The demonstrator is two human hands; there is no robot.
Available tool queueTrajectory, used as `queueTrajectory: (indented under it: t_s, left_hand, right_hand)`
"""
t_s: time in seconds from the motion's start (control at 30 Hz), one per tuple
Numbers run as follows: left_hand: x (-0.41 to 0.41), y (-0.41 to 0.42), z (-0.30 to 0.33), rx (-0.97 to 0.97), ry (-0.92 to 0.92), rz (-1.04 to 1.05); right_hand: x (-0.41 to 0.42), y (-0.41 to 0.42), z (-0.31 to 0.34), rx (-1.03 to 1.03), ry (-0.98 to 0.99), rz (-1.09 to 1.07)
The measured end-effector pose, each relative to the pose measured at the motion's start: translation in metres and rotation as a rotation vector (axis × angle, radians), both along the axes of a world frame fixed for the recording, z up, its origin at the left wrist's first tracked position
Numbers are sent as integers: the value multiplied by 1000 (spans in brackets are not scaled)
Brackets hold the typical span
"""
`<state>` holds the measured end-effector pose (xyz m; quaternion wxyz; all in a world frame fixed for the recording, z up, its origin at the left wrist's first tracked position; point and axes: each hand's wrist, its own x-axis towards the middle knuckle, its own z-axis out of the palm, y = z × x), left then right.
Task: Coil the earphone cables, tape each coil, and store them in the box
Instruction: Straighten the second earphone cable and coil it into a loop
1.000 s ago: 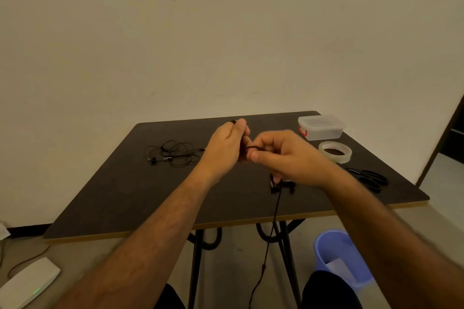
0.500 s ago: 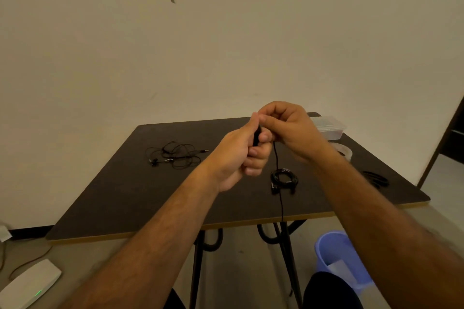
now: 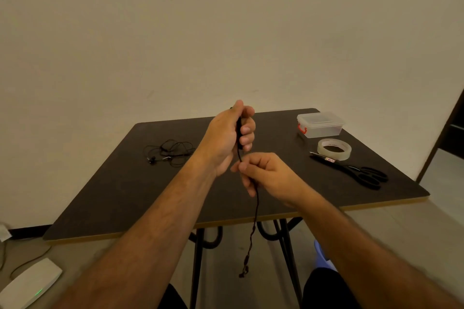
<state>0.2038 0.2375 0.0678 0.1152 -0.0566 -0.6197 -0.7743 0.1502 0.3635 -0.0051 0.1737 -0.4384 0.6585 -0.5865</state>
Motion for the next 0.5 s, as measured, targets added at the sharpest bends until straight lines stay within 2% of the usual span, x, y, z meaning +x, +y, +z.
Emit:
queueTrajectory:
  t_s: [0.2,0.3,0.4,0.5]
  left_hand:
    - [-3,-10,-8,-223,53,235]
    - [-2,-12,-12,-348,36,295]
    - [1,-10,-14,-478,-6,283]
    - [6,-5,-15,-511,-48,146]
  right_hand:
    - [4,18,25,197,164,30]
    - [7,21,39,188,260,-39]
    - [0,23,54,141,407,-181]
    - [-9,24,69,58,503,-269]
